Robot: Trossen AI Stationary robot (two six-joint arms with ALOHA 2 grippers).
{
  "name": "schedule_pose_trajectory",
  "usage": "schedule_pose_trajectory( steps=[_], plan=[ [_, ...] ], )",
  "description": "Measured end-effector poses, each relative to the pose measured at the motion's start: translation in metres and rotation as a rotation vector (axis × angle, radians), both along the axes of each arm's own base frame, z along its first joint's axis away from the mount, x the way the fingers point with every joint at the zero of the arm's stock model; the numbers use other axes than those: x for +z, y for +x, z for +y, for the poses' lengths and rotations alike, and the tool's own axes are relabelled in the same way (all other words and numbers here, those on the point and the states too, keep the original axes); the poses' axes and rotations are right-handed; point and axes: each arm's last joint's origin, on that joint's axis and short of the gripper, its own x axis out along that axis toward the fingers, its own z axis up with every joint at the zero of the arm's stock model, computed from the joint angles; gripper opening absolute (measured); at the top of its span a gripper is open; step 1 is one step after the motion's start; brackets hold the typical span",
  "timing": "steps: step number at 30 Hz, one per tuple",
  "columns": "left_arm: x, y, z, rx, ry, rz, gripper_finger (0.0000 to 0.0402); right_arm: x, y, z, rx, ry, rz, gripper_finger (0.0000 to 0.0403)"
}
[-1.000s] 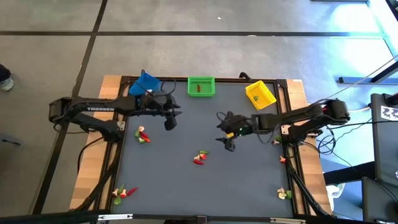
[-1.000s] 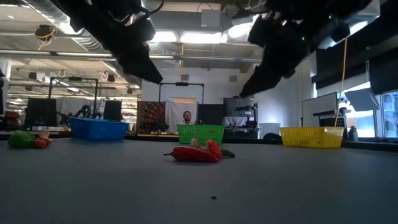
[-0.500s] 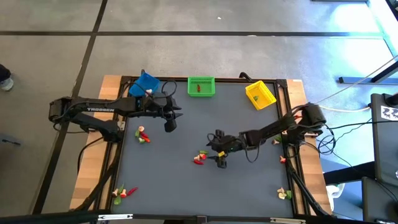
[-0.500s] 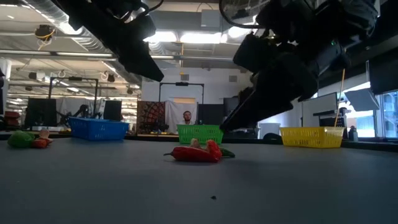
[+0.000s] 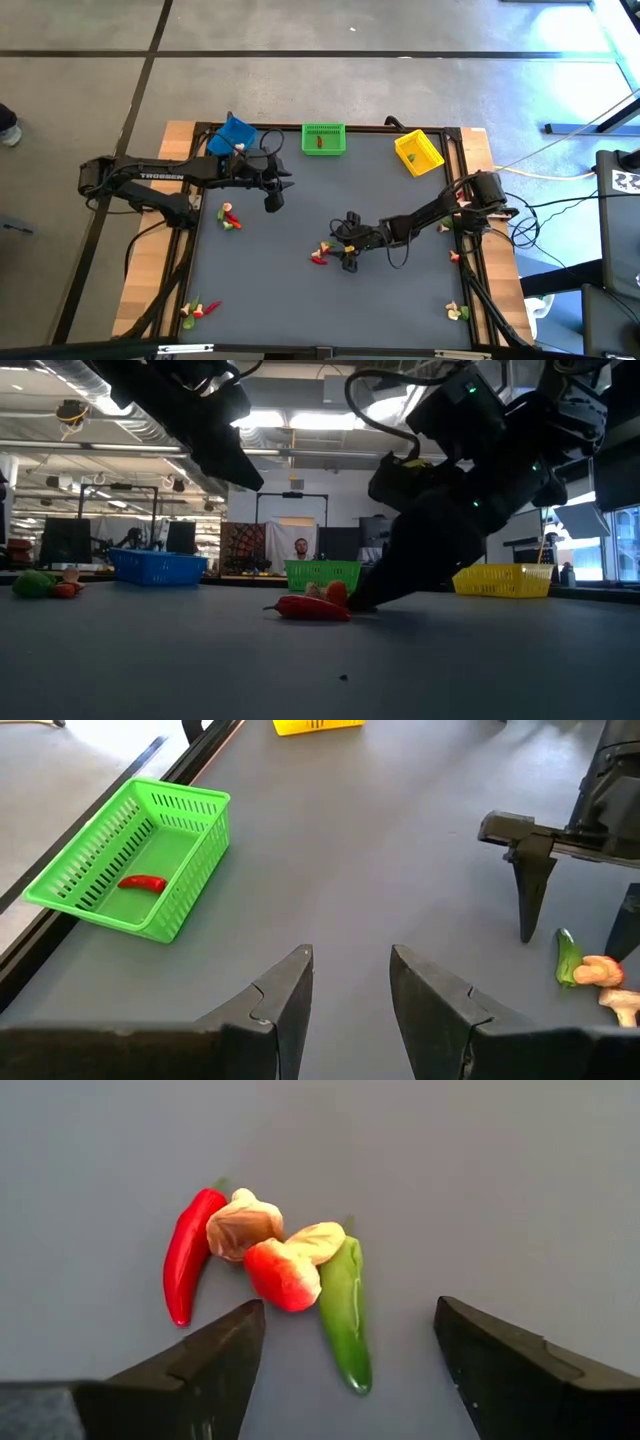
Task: Sort produce into baskets
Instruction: Put the green pepper into the green bin
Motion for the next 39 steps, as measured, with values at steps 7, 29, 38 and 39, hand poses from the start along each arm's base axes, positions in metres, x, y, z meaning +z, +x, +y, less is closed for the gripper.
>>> schedule_pose_trajectory(
  steps=[7, 29, 38, 39],
  plan=[
    [0.000, 0.000, 0.000, 0.000, -0.001, 0.000, 0.0131, -0.001, 0.000, -0.001, 0.000, -0.007, 0.010, 0.0233],
    [0.000, 0.000, 0.000, 0.000, 0.001, -0.005, 0.0131, -0.005, -0.004, -0.002, -0.008, -0.052, 0.057, 0.0042],
    [0.000, 0.000, 0.000, 0.000, 0.002, -0.005, 0.0131, 0.008, -0.007, -0.004, -0.004, -0.065, 0.046, 0.0037],
    [0.000, 0.000, 0.000, -0.001, 0.002, -0.005, 0.0131, 0.010, -0.008, -0.005, 0.000, -0.078, 0.048, 0.0037]
  ],
)
